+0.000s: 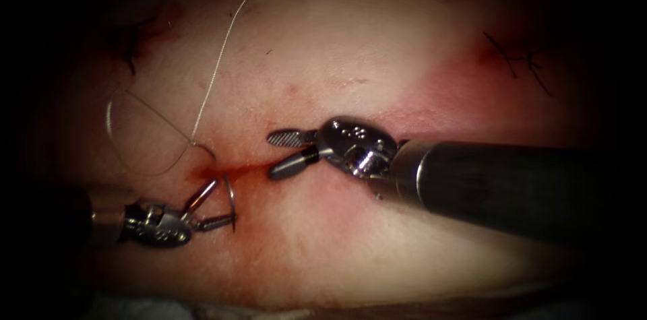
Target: Wound Closure
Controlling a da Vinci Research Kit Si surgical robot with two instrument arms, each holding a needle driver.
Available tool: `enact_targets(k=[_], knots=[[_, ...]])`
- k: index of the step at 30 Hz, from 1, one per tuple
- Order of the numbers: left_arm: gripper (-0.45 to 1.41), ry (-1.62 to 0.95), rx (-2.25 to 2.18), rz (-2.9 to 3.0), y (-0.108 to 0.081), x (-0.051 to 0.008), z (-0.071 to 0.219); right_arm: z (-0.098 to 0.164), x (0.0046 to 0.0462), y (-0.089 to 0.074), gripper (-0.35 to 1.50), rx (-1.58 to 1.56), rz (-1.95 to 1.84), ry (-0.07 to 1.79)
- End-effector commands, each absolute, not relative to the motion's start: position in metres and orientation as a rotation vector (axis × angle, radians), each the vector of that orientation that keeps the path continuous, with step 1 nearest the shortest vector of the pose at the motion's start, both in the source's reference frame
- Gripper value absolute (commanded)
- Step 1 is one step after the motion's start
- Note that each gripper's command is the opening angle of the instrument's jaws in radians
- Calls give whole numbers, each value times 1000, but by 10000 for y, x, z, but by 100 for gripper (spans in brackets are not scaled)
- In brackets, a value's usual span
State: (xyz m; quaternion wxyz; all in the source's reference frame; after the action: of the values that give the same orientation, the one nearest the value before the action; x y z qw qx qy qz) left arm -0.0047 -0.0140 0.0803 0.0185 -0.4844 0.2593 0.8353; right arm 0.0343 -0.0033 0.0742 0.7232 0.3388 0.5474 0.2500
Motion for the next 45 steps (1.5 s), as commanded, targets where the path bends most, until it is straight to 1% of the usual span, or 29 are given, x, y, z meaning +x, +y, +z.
enact_targets(k=[1, 2, 5, 7, 13, 18, 20, 23, 24, 25, 26, 28, 32, 36, 41, 44, 45], knots=[[79, 810, -1508, 2594, -149, -55, 809, 747, 350, -38, 106, 752, 552, 1212], [79, 815, -1516, 2595, -150, -59, 808, 747, 351, -39, 103, 760, 545, 1214], [76, 828, -1527, 2597, -151, -63, 807, 747, 351, -40, 103, 761, 544, 1214], [66, 858, -1532, 2615, -150, -68, 808, 747, 353, -44, 103, 764, 537, 1215], [64, 860, -1544, 2620, -140, -64, 814, 746, 354, -47, 101, 766, 534, 1216], [58, 868, -1539, 2623, -139, -67, 815, 747, 355, -48, 101, 765, 533, 1219], [58, 868, -1539, 2623, -139, -67, 815, 747, 355, -49, 101, 765, 533, 1219], [42, 867, -1538, 2623, -141, -68, 813, 747, 355, -49, 101, 765, 533, 1221], [34, 867, -1537, 2623, -142, -68, 812, 747, 355, -49, 101, 765, 533, 1221], [34, 867, -1537, 2623, -142, -68, 812, 747, 355, -49, 101, 765, 533, 1221], [16, 866, -1536, 2623, -143, -69, 811, 747, 355, -49, 100, 765, 533, 1221], [-11, 865, -1538, 2623, -142, -68, 811, 747, 355, -49, 100, 766, 533, 1225], [-45, 864, -1541, 2623, -137, -64, 813, 746, 353, -50, 98, 767, 532, 1225], [-45, 861, -1545, 2627, -131, -56, 809, 744, 352, -53, 98, 772, 529, 1231], [-45, 747, -1557, 2559, -128, -45, 790, 741, 349, -54, 98, 774, 530, 1235], [-45, 617, -1600, 2489, -131, -38, 768, 737, 345, -52, 98, 779, 531, 1241], [-45, 524, -1639, 2479, -135, -39, 757, 736, 343, -53, 98, 781, 530, 1242]])
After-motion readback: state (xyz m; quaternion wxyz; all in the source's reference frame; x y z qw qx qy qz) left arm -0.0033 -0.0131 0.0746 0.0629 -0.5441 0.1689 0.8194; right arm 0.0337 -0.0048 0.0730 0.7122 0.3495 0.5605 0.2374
